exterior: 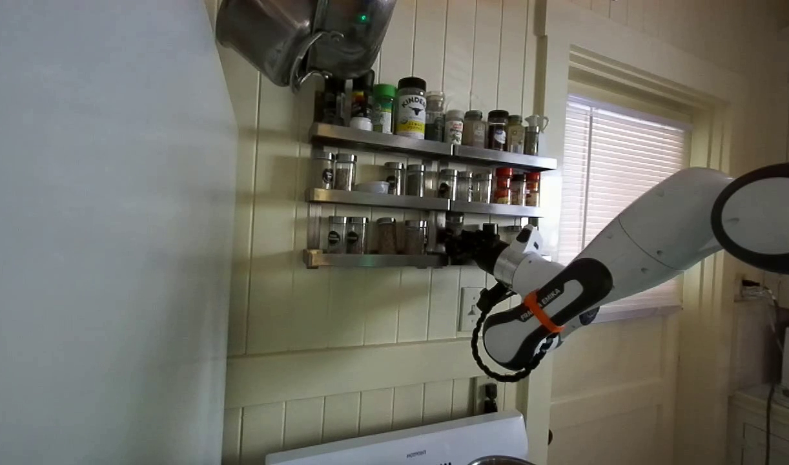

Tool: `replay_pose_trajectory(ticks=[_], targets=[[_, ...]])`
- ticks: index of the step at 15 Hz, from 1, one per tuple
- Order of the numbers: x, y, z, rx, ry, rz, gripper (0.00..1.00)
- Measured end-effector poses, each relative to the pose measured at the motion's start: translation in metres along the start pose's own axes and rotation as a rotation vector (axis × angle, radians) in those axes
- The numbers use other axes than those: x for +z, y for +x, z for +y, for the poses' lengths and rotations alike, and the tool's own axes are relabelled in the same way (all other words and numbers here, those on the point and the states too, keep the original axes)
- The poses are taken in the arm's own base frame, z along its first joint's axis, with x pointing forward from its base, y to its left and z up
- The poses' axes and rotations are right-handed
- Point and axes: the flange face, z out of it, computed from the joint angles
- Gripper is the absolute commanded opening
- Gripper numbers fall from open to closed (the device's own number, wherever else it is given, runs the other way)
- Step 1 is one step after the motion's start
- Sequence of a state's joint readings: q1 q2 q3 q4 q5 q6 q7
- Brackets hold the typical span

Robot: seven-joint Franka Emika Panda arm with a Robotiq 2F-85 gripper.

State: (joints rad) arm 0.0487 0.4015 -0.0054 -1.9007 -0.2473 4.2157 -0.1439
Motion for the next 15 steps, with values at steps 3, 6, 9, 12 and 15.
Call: replay_pose_trajectory(ticks=[3,6,9,12,15], targets=[[0.0,0.0,0.0,0.0,0.0,0.0,0.48],[0.0001,0.0001,0.0001,0.0,0.0,0.0,0.23],[0.0001,0.0,0.0007,0.002,-0.004,-0.001,0.23],[0.0002,-0.0004,0.001,0.009,-0.011,-0.002,0.23],[0.0007,-0.001,0.0005,0.026,-0.027,-0.005,0.23]])
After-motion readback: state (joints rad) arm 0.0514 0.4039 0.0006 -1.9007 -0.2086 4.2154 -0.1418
